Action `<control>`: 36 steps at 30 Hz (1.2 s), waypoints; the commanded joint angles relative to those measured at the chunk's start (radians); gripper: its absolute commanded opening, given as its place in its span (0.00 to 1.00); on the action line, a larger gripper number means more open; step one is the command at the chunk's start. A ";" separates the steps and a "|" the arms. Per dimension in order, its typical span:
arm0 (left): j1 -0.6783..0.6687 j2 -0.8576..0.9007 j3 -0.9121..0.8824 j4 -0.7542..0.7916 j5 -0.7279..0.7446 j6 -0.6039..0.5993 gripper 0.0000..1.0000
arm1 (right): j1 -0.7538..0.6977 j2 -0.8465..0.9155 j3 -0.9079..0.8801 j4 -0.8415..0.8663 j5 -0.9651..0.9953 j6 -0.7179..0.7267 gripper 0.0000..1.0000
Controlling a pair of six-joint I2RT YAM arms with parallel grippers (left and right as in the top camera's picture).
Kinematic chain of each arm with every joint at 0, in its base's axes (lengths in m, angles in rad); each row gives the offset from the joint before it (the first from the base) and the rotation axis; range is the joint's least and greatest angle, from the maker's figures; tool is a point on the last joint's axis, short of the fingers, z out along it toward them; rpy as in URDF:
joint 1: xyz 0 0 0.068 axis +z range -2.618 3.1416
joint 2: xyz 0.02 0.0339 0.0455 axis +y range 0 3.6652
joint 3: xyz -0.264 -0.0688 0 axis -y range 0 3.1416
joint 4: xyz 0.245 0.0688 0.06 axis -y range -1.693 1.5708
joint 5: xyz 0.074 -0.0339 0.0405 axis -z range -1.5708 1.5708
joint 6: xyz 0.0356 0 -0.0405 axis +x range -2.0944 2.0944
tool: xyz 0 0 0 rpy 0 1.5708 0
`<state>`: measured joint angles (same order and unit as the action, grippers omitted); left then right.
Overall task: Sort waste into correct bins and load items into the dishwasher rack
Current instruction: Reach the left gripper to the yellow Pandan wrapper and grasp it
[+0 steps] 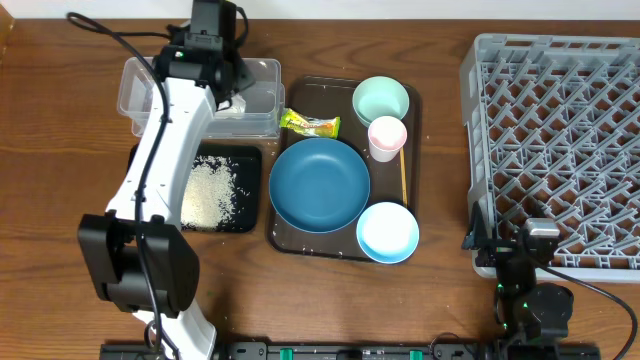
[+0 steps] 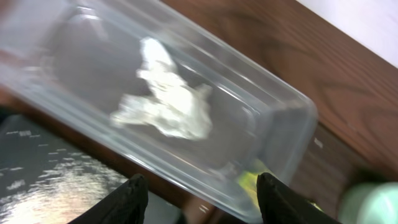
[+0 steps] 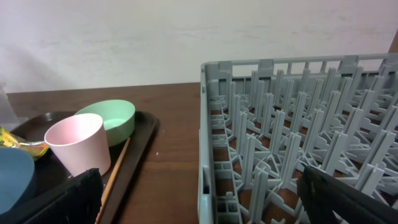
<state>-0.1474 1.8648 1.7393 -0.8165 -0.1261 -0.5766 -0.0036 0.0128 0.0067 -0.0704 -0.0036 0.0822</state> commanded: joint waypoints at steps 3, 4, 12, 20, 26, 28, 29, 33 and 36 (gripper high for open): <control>-0.093 0.010 -0.008 0.013 0.134 0.120 0.58 | -0.010 -0.006 -0.001 -0.004 0.003 -0.013 0.99; -0.115 0.010 -0.009 0.018 0.134 0.119 0.58 | -0.010 -0.006 -0.001 -0.004 0.003 -0.013 0.99; -0.253 0.040 -0.053 0.066 -0.047 -0.125 0.59 | -0.010 -0.006 -0.001 -0.004 0.003 -0.013 0.99; -0.293 0.155 -0.061 0.110 -0.055 -0.417 0.59 | -0.010 -0.006 -0.001 -0.004 0.003 -0.013 0.99; -0.290 0.222 -0.061 0.169 -0.126 -0.502 0.59 | -0.010 -0.006 -0.001 -0.004 0.003 -0.013 0.99; -0.290 0.237 -0.061 0.178 -0.140 -0.535 0.59 | -0.010 -0.006 -0.001 -0.004 0.003 -0.013 0.99; -0.291 0.243 -0.061 0.186 -0.145 -0.542 0.59 | -0.010 -0.006 -0.001 -0.004 0.003 -0.013 0.99; -0.291 0.266 -0.062 0.211 -0.182 -0.541 0.59 | -0.010 -0.006 -0.001 -0.004 0.003 -0.013 0.99; -0.291 0.290 -0.062 0.224 -0.183 -0.540 0.59 | -0.010 -0.006 -0.001 -0.004 0.003 -0.013 0.99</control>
<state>-0.4397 2.1155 1.6772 -0.5957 -0.2649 -1.0943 -0.0036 0.0128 0.0067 -0.0704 -0.0036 0.0822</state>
